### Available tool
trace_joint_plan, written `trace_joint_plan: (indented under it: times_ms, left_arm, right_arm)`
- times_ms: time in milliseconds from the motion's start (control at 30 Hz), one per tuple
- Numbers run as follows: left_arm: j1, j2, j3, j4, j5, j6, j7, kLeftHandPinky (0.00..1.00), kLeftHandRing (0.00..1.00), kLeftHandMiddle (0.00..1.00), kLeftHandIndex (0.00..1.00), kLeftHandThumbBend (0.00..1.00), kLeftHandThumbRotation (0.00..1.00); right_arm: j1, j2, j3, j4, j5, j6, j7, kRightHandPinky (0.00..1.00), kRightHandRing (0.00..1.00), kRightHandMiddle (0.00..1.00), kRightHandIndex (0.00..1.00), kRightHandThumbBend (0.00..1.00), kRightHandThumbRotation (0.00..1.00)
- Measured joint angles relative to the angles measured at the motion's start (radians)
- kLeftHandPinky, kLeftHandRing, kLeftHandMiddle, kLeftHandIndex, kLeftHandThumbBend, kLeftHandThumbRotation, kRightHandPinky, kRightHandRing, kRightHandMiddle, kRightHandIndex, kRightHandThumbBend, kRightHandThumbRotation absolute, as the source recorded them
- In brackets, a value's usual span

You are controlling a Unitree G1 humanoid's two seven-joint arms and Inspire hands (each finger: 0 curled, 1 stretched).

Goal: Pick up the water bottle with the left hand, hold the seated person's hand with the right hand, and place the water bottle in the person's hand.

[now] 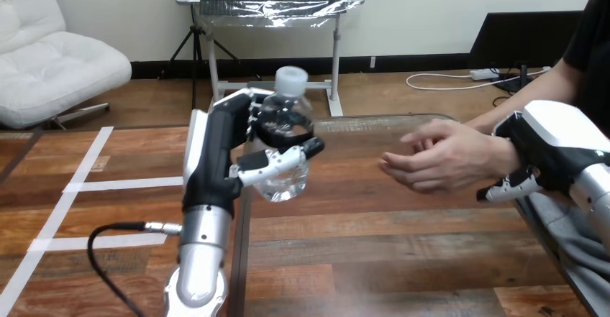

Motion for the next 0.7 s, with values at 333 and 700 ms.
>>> trace_joint_plan:
  times_ms: [333, 700]
  left_arm:
    - [-0.022, -0.021, -0.014, -0.010, -0.001, 0.022, -0.005, 0.37, 0.39, 0.43, 0.50, 0.58, 0.00]
    - [-0.037, -0.043, -0.027, -0.010, -0.001, 0.026, -0.008, 0.37, 0.39, 0.43, 0.50, 0.58, 0.00]
  right_arm:
    - [0.004, 0.001, 0.000, -0.049, 0.000, 0.000, 0.000, 0.13, 0.20, 0.28, 0.32, 0.76, 0.00]
    - [0.010, 0.004, 0.000, -0.110, 0.000, 0.008, 0.002, 0.13, 0.19, 0.28, 0.31, 0.76, 0.00]
